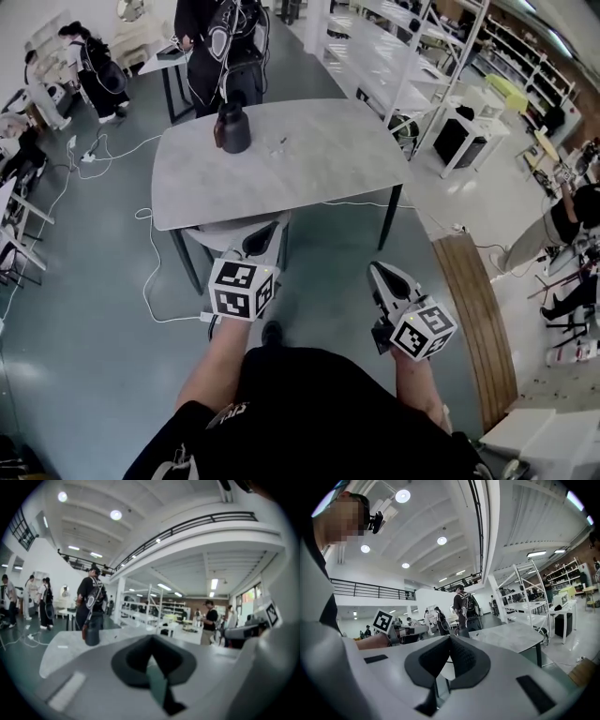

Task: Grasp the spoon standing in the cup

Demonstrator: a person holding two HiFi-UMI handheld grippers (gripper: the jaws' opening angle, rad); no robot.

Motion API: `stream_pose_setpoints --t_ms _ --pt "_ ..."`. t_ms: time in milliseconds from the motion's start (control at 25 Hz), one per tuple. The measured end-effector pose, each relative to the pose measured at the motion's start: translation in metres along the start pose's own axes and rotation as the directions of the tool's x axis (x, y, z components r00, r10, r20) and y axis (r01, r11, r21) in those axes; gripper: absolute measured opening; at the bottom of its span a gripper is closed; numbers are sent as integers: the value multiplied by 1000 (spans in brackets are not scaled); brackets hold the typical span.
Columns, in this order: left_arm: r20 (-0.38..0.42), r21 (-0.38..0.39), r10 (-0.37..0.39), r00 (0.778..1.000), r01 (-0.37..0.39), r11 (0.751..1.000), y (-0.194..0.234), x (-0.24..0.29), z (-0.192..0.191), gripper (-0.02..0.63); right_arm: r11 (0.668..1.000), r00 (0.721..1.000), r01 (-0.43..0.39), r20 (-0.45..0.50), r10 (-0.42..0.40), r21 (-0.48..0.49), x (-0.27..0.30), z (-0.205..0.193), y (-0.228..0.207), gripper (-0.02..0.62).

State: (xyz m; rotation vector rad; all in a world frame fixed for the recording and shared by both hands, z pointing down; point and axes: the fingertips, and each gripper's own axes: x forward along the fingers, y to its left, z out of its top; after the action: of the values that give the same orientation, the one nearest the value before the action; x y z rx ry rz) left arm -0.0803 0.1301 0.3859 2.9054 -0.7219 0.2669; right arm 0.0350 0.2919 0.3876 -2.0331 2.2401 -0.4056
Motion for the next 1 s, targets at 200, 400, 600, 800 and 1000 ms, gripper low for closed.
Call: stream_pose_setpoints --t_ms 200,400,600,800,1000 --pt "3 21 -28 1000 28 999 39 39 23 9 1000 1000 -16 -10 16 13 64 8 -8 -6" --pt "-3 22 -33 999 33 999 90 66 31 9 999 997 -34 -65 36 30 127 -1 -3 -6" --pt "-27 -13 -41 999 40 999 127 81 21 9 999 996 -34 -85 34 7 166 1 1 -6" --pt "-39 -33 -41 998 40 999 156 95 17 9 999 994 -31 -108 32 14 193 -4 1 -6" --pt "-74 -37 -34 997 32 999 167 123 9 9 999 993 -19 -115 24 48 209 -7 -27 -6"
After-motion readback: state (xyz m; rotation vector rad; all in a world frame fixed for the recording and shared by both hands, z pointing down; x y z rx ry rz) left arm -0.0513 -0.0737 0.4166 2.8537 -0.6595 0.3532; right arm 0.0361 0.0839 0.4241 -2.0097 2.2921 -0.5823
